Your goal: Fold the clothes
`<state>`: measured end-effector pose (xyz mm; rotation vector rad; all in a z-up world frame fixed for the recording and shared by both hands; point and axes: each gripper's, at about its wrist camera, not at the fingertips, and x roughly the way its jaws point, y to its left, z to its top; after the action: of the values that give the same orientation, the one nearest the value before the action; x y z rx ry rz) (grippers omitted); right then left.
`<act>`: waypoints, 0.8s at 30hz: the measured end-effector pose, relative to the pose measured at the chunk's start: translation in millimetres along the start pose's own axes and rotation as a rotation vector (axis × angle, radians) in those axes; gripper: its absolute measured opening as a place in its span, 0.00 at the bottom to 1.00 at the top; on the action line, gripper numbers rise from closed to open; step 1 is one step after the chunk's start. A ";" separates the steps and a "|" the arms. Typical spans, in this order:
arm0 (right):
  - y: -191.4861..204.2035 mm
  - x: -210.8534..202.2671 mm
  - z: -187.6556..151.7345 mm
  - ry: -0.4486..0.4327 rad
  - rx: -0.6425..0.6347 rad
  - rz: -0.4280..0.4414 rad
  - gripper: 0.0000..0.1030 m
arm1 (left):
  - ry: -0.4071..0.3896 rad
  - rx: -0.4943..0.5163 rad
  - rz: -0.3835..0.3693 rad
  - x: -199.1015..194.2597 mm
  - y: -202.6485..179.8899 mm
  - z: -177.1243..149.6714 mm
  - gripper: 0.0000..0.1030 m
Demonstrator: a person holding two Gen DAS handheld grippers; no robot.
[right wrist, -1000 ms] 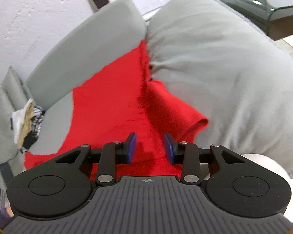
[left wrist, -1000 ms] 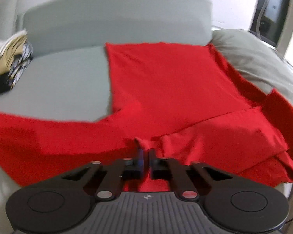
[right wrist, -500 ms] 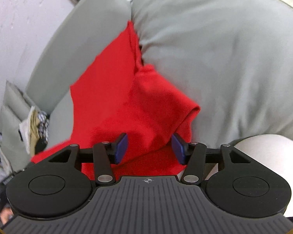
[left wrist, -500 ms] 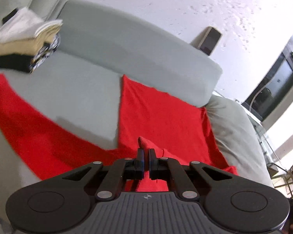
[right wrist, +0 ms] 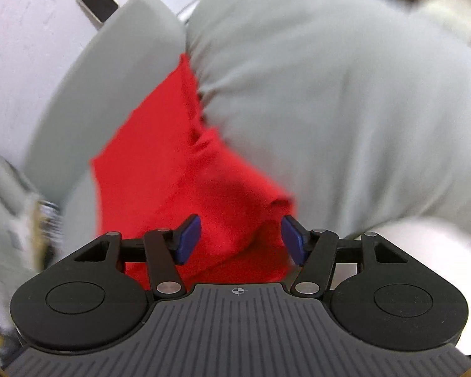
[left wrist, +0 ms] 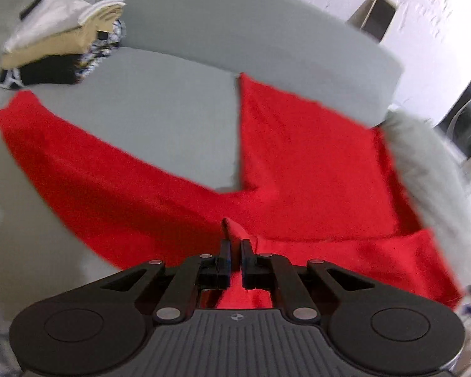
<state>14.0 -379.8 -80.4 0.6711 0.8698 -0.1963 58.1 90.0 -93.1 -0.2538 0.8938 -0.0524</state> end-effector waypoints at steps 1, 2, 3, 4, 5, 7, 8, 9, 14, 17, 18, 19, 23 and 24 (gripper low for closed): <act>-0.9 0.5 1.5 0.006 -0.030 -0.022 0.61 | 0.007 -0.006 0.036 -0.2 -2.0 -1.7 0.14; -1.8 1.0 3.0 0.013 -0.059 -0.045 0.61 | -0.009 -0.005 0.068 -4.4 -4.4 -3.8 0.21; -2.7 2.9 4.0 0.024 -0.087 -0.061 0.60 | -0.025 -0.004 0.099 -8.5 -6.8 -6.0 0.29; -3.6 9.1 3.8 0.051 -0.105 -0.057 0.58 | -0.042 -0.003 0.130 -12.7 -9.2 -8.1 0.30; -4.2 15.5 3.2 0.074 -0.125 -0.051 0.56 | -0.081 0.016 0.150 -19.5 -15.2 -11.4 0.29; -3.3 29.6 -0.3 0.088 -0.175 -0.033 0.46 | -0.152 0.070 0.119 -33.6 -27.5 -16.2 0.23; -2.1 35.1 -2.5 0.081 -0.198 -0.037 0.42 | -0.176 0.103 0.086 -37.4 -34.3 -18.1 0.21; -0.4 36.9 -4.2 0.068 -0.210 -0.050 0.26 | -0.184 0.143 0.047 -38.0 -41.8 -20.3 0.18; 1.7 33.4 -8.1 -0.029 -0.249 -0.159 0.03 | -0.020 0.303 -0.004 0.9 -62.1 -32.3 0.03; -0.1 33.0 -3.9 -0.019 -0.245 -0.172 0.03 | 0.053 0.319 0.028 14.6 -57.4 -40.5 0.02; 0.6 33.8 -3.1 -0.014 -0.244 -0.177 0.04 | 0.045 0.323 0.022 11.6 -56.2 -42.5 0.03; 2.2 34.8 -1.7 0.000 -0.243 -0.185 0.05 | 0.038 0.325 0.016 8.6 -54.8 -44.4 0.07; 14.7 11.9 0.7 0.004 -0.226 -0.245 0.31 | 0.012 0.280 -0.020 -14.2 -43.9 -39.6 0.08; 19.8 3.5 1.0 -0.024 -0.240 -0.223 0.31 | -0.001 0.269 -0.038 -21.0 -42.4 -38.9 0.08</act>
<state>25.2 -364.6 -73.5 0.3466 0.9278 -0.2937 17.3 44.4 -90.2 -0.0197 0.8708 -0.2060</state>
